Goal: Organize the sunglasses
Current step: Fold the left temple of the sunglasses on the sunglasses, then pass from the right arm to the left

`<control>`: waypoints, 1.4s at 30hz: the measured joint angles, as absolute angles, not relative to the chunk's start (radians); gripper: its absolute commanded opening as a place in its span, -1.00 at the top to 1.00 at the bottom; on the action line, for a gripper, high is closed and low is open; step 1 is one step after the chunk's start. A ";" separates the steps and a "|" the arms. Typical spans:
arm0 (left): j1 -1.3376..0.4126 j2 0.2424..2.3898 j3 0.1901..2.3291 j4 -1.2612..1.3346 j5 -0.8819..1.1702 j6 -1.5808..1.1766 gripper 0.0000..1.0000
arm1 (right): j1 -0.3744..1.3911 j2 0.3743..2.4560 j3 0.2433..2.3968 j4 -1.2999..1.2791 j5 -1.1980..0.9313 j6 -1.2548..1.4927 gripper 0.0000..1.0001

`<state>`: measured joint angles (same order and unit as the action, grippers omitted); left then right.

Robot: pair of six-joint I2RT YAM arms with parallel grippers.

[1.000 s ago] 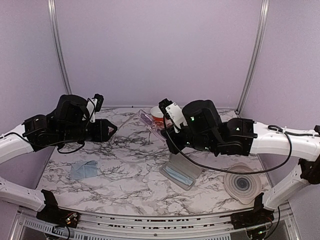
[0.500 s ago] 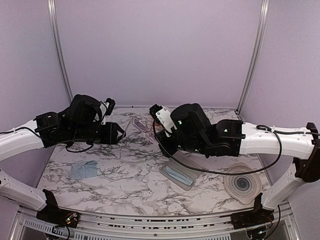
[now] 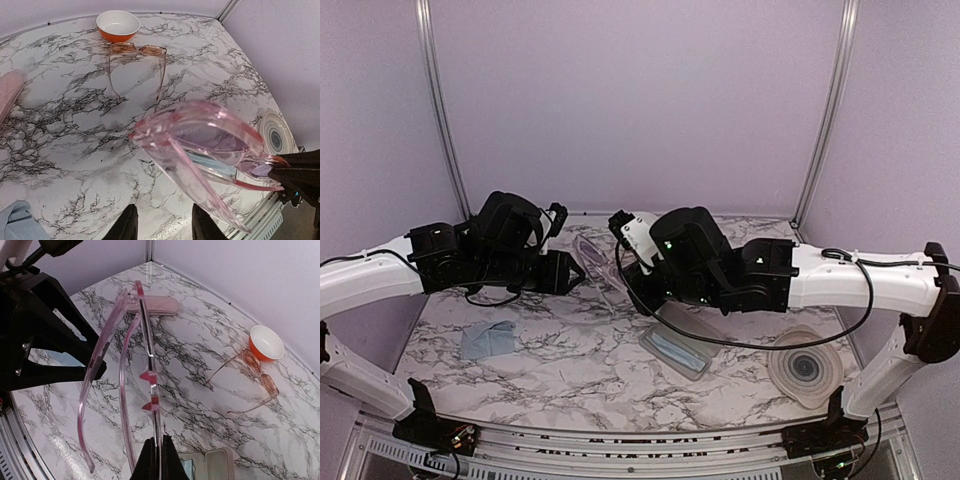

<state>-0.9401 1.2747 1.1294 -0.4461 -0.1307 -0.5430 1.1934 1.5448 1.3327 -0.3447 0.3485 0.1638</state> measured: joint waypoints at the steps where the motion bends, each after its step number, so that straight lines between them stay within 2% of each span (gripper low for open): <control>1: -0.941 1.280 1.132 -0.445 -0.130 -0.543 0.25 | 1.195 1.548 1.333 -0.345 0.347 0.164 1.00; 17: -0.958 1.354 1.166 -0.447 -0.113 -0.559 0.22 | 1.215 1.595 1.370 -0.345 0.368 0.171 1.00; 26: -0.962 1.353 1.166 -0.444 -0.111 -0.570 -0.20 | 1.220 1.603 1.377 -0.362 0.468 0.211 1.00; 33: -0.962 1.297 1.163 -0.424 -0.093 -0.604 -0.39 | 1.211 1.600 1.377 -0.364 0.534 0.257 1.00; 37: -0.962 1.243 1.147 -0.374 -0.079 -0.643 -0.39 | 1.206 1.578 1.373 -0.355 0.536 0.281 1.00; 42: -0.962 1.211 1.104 -0.261 -0.053 -0.708 -0.28 | 1.206 1.534 1.349 -0.313 0.517 0.309 1.00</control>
